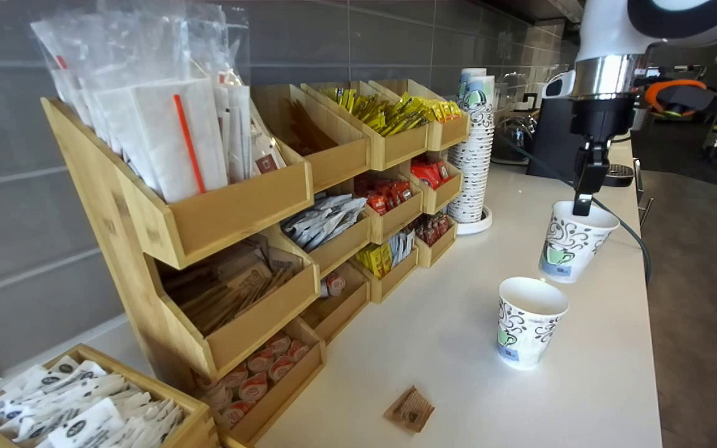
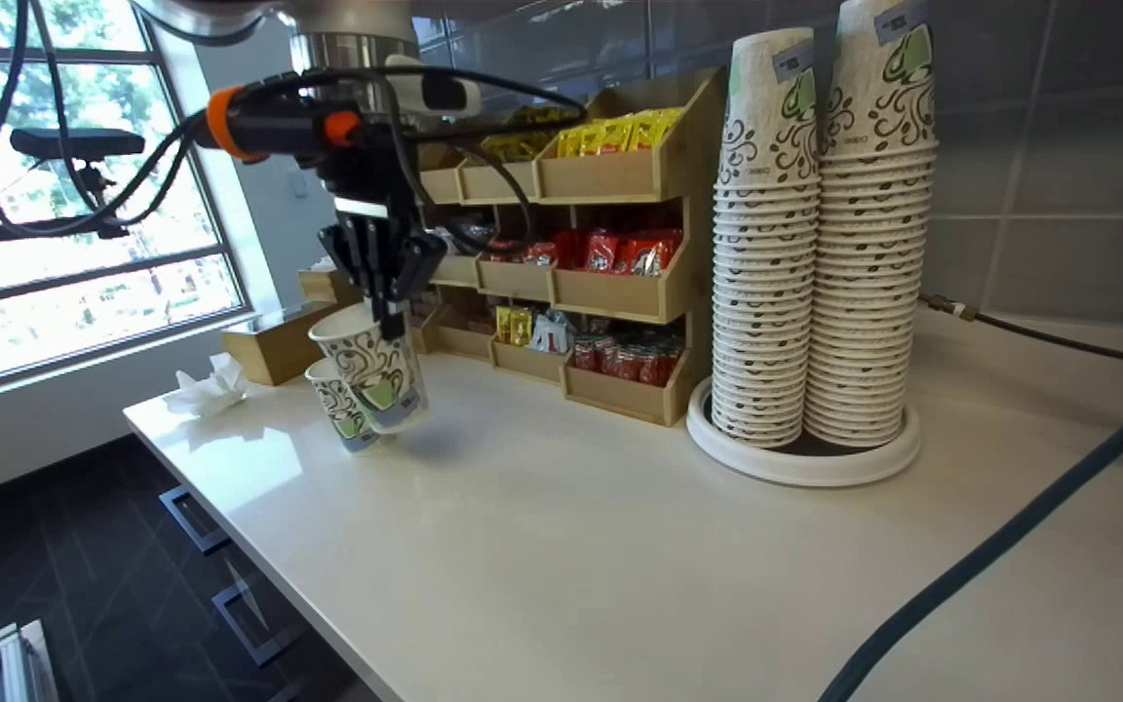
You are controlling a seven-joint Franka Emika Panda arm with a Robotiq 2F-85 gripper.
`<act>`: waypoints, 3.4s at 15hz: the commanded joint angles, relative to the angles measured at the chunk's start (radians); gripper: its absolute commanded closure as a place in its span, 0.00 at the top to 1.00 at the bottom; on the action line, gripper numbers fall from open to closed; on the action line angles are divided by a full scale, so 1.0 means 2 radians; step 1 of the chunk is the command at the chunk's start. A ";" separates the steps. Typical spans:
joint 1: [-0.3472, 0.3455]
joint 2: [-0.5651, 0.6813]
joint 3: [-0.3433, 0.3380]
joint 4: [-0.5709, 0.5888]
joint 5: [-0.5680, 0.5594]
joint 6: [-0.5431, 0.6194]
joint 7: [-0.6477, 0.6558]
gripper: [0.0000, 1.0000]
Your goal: Lift the cup on the right and put it inside the cup on the left
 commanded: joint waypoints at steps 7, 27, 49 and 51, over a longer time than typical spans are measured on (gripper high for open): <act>0.026 -0.016 0.042 0.098 0.009 -0.151 0.026 0.01; 0.058 0.076 0.076 0.127 0.053 -0.100 0.029 0.01; 0.059 0.082 0.088 0.111 0.045 -0.100 0.032 0.42; 0.059 0.082 0.088 0.112 0.046 -0.102 0.031 0.56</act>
